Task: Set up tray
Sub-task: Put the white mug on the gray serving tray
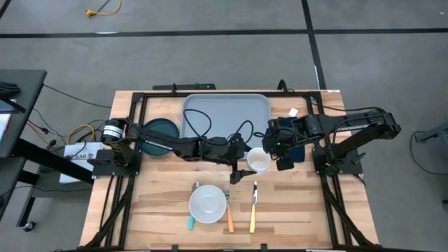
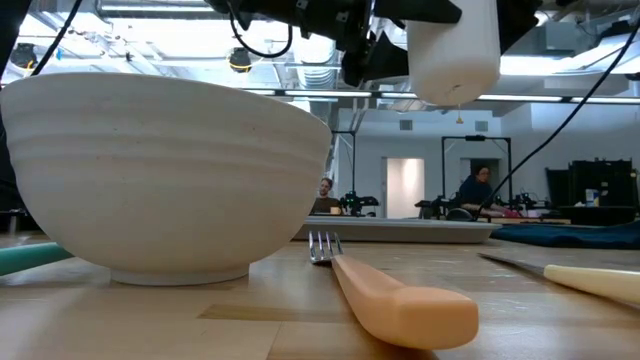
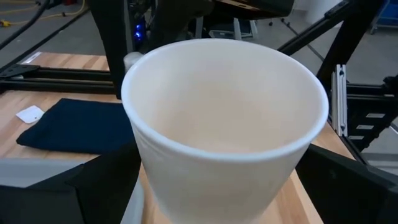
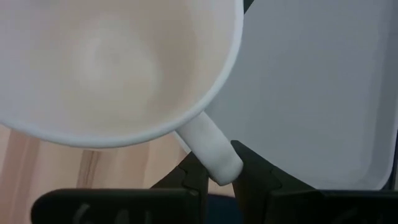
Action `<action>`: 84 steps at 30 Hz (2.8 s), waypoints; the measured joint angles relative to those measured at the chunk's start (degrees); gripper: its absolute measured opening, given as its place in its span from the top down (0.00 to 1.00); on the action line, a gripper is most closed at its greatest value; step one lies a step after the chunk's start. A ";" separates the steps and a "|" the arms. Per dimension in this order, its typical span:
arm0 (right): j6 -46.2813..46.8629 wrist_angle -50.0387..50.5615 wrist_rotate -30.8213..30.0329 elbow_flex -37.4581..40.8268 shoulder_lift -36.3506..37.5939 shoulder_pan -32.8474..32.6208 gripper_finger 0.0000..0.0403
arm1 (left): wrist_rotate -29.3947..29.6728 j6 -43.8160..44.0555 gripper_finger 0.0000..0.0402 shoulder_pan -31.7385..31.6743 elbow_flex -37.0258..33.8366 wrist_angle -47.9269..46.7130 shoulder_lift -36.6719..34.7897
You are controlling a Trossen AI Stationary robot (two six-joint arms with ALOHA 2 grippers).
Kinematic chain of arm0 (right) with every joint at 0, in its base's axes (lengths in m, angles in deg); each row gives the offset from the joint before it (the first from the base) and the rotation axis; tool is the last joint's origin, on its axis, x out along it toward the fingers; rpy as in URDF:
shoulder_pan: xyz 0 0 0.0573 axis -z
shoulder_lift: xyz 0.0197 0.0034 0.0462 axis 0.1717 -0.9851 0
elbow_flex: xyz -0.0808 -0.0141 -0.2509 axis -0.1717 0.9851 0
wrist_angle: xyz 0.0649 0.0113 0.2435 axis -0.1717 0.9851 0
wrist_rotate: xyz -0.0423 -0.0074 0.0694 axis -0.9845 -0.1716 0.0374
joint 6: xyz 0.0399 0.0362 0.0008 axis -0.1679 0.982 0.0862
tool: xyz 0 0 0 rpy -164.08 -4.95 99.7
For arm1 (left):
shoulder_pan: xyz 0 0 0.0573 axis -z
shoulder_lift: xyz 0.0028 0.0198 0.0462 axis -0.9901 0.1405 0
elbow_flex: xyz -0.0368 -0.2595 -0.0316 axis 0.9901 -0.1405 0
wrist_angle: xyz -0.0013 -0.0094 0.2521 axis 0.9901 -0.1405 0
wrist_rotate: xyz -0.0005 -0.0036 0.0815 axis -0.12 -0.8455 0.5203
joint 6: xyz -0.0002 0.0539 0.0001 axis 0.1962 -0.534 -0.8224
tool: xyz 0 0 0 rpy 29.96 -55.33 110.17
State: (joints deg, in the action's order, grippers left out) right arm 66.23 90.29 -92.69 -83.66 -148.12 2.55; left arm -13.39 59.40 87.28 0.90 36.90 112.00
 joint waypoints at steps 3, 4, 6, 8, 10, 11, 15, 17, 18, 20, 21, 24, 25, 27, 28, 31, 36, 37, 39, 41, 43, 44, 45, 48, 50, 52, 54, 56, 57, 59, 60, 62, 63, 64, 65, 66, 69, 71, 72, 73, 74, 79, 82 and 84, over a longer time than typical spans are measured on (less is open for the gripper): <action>0.00 -0.02 0.00 0.00 0.00 0.00 0.88 | 0.21 0.29 0.02 0.01 0.00 0.11 0.00; 0.00 -0.03 0.00 0.00 0.00 0.00 0.88 | 0.25 0.36 0.02 0.01 0.00 0.13 0.00; 0.00 -0.05 0.00 0.00 0.00 0.00 0.88 | 0.35 0.39 0.02 0.01 0.00 0.15 0.00; 0.00 -0.07 -0.01 0.00 0.00 0.00 0.88 | 0.43 0.44 0.02 0.01 -0.02 0.17 0.00; 0.00 -0.07 0.00 0.00 0.00 0.00 0.88 | 0.47 0.48 0.02 0.01 -0.02 0.17 0.00; 0.00 -0.07 0.00 0.00 0.00 0.00 0.88 | 0.49 0.52 0.02 0.01 -0.02 0.20 0.00; 0.00 -0.07 0.00 0.00 0.00 0.00 0.88 | 0.58 0.60 0.04 0.01 -0.04 0.26 0.00; -0.02 -0.05 0.00 0.00 0.00 0.00 0.88 | 0.60 0.61 0.05 0.01 -0.05 0.28 0.00; -0.02 -0.05 0.00 0.00 0.00 0.00 0.88 | 0.58 0.61 0.06 0.01 -0.07 0.28 0.00; -0.04 -0.05 0.00 0.00 0.00 0.00 0.88 | 0.60 0.63 0.07 0.01 -0.07 0.28 0.00; -0.04 -0.05 0.00 0.00 0.00 0.00 0.88 | 0.60 0.63 0.08 0.01 -0.07 0.28 0.00; -0.04 -0.05 0.00 0.00 0.00 0.00 0.88 | 0.63 0.61 0.08 0.01 -0.07 0.31 0.00; -0.04 -0.05 0.00 0.00 0.00 0.00 0.88 | 0.63 0.59 0.08 0.01 -0.07 0.31 0.00; -0.04 -0.05 0.00 0.00 0.00 0.00 0.88 | 0.63 0.59 0.08 0.01 -0.07 0.31 0.00; -0.04 -0.05 0.00 0.00 0.00 0.00 0.88 | 0.65 0.57 0.08 0.01 -0.07 0.31 0.00; -0.04 -0.05 0.02 0.00 0.00 0.00 0.88 | 0.73 0.57 0.09 0.05 -0.07 0.31 0.00; -0.04 -0.05 0.02 0.00 0.01 0.00 0.87 | 0.78 0.55 0.09 0.07 -0.07 0.33 0.00; -0.02 -0.05 0.00 0.00 0.00 0.00 0.87 | 0.80 0.55 0.09 0.07 -0.07 0.36 0.00; 0.27 -0.07 -0.02 0.00 0.00 0.00 0.86 | 0.80 0.55 0.09 0.07 -0.07 0.46 0.00; 0.77 -0.11 -0.04 0.00 0.00 0.00 0.84 | 0.78 0.55 0.09 0.07 -0.07 0.55 0.00; 0.90 -0.11 -0.02 0.00 0.00 -0.02 0.83 | 0.76 0.55 0.09 0.07 -0.07 0.66 0.00; 1.06 -0.12 0.00 0.00 0.00 -0.02 0.83 | 0.76 0.53 0.09 0.07 -0.07 0.75 0.00; 1.27 -0.14 0.00 0.00 0.00 -0.02 0.82 | 0.76 0.49 0.09 0.06 -0.07 0.80 0.00; 1.45 -0.13 0.03 0.00 0.00 -0.02 0.80 | 0.78 0.22 0.09 0.05 -0.07 0.83 0.00; 1.53 -0.11 0.08 0.00 0.00 -0.02 0.78 | 0.80 0.22 0.09 0.05 -0.07 0.81 0.00; 1.60 -0.07 0.19 0.00 0.00 -0.02 0.76 | 0.82 0.22 0.08 0.05 -0.07 0.77 0.00; 1.83 -0.02 0.22 0.00 0.00 -0.02 0.73 | 0.86 0.22 0.08 0.03 -0.07 0.74 0.00; 2.05 0.08 0.24 0.00 0.00 -0.02 0.69 | 0.92 0.22 0.08 0.01 -0.07 0.69 0.00; 2.05 0.15 0.24 0.00 0.00 -0.04 0.67 | 1.00 0.24 0.08 0.01 -0.07 0.61 0.00; 2.08 0.38 0.27 0.00 0.00 -0.07 0.63 | 1.06 0.24 0.08 0.01 -0.07 0.54 0.00; 2.05 0.55 0.28 0.00 0.00 -0.07 0.62 | 1.06 0.24 0.08 0.01 -0.07 0.52 0.00; 2.01 1.01 0.30 0.00 0.00 -0.09 0.58 | 1.06 0.24 0.08 0.01 -0.07 0.48 0.00; 2.02 1.21 0.38 0.00 0.00 -0.09 0.56 | 1.06 0.26 0.08 0.01 -0.07 0.48 0.00; 2.01 1.44 0.39 0.00 0.00 -0.09 0.55 | 1.06 0.26 0.08 0.01 -0.07 0.44 0.00; 2.00 1.80 0.41 0.00 0.00 -0.09 0.54 | 1.05 0.26 0.08 0.01 -0.07 0.40 0.00; 1.94 2.27 0.44 0.00 0.00 -0.09 0.52 | 1.04 0.26 0.08 0.01 -0.07 0.36 0.00; 1.90 3.08 0.44 0.00 0.07 -0.09 0.50 | 1.03 0.27 0.08 0.01 -0.07 0.33 0.00; 1.90 3.77 0.44 0.00 0.11 -0.09 0.49 | 1.02 0.28 0.08 0.01 -0.07 0.33 0.00; 1.90 4.31 0.44 -0.12 0.11 -0.09 0.48 | 1.00 0.28 0.08 0.01 -0.07 0.31 0.00; 1.90 4.96 0.45 -0.48 0.11 -0.11 0.48 | 0.98 0.28 0.08 0.01 -0.07 0.31 0.00; 1.92 5.46 0.53 -0.97 0.12 -0.15 0.48 | 0.98 0.28 0.08 0.01 -0.07 0.31 0.00; 2.08 6.83 2.38 -3.76 0.17 -0.15 0.47 | 0.81 0.11 0.08 0.01 -0.07 0.22 0.00; 2.08 8.56 2.67 -6.07 0.17 -0.15 0.48 | 1.26 -0.11 0.08 -0.01 -0.07 0.22 0.00; 2.35 9.95 2.69 -7.68 0.19 -0.15 0.48 | 1.26 -0.13 0.08 -0.14 -0.07 0.22 0.00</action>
State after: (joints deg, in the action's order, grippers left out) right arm 68.58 100.24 -90.00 -91.34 -147.93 2.40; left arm -12.13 59.27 87.14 0.84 37.12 112.00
